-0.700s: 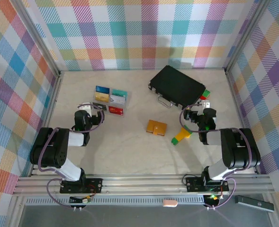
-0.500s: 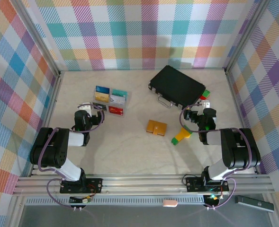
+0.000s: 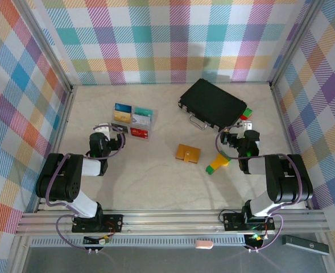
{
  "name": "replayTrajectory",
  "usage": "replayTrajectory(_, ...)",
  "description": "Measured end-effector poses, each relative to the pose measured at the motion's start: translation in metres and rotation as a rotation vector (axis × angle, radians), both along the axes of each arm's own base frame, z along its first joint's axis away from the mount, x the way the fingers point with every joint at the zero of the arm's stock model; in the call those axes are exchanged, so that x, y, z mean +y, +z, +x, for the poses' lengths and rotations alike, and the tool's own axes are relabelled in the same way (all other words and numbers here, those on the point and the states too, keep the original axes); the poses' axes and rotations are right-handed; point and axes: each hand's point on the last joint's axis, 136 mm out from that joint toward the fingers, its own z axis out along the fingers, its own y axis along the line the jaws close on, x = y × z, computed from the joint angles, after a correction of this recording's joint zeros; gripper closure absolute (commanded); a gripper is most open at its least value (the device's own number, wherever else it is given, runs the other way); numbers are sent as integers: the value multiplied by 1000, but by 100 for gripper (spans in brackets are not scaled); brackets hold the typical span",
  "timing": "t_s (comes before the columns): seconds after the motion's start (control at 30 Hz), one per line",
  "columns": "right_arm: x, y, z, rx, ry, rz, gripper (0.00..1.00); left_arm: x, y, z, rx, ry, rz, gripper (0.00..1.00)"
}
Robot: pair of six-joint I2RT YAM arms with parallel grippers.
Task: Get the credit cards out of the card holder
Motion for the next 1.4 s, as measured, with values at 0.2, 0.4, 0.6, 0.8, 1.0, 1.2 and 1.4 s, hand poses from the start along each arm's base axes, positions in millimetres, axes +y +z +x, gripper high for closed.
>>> replayTrajectory(0.2,0,0,0,0,0,0,1,0,0,0,0,0,0,0)
replayTrajectory(0.4,0,0,0,0,2,1,1,0,0,0,0,0,0,0)
replayTrajectory(0.6,1,20,-6,-19,6,3,1,4,7,-5,8,20,9,0)
replayTrajectory(0.8,-1,81,-5,-48,-19,39,1,4,72,-4,-67,34,-19,0)
replayTrajectory(1.0,7,130,-4,0,-37,197,1,-20,166,3,-152,-23,-160,0)
replayTrajectory(1.2,31,133,-18,155,-19,347,1,-40,191,4,-75,-51,-335,0)
replayTrajectory(1.4,83,114,-27,373,84,415,1,-57,158,0,64,-71,-459,0)
